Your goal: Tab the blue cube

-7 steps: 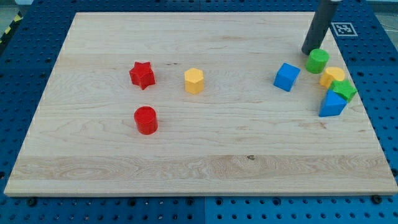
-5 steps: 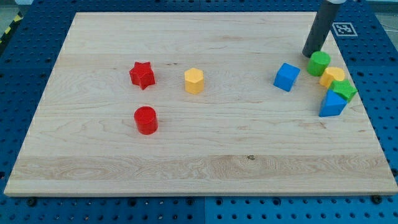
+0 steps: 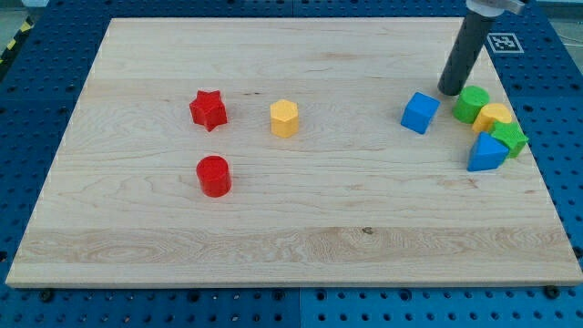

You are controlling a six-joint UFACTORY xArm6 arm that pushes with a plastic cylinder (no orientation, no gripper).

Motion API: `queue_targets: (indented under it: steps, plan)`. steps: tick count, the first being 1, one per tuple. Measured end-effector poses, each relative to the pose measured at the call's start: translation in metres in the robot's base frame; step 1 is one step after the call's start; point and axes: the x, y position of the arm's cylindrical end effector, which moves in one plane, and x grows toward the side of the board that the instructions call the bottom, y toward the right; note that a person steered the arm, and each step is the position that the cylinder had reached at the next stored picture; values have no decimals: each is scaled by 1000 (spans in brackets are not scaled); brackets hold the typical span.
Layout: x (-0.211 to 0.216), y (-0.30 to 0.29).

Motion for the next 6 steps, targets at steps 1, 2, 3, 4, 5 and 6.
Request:
queue_targets:
  steps: [1, 2, 3, 4, 5, 6]
  plan:
    - [8, -23]
    - [19, -41]
    - [30, -49]
    - [30, -49]
    - [38, -48]
    - [39, -51]
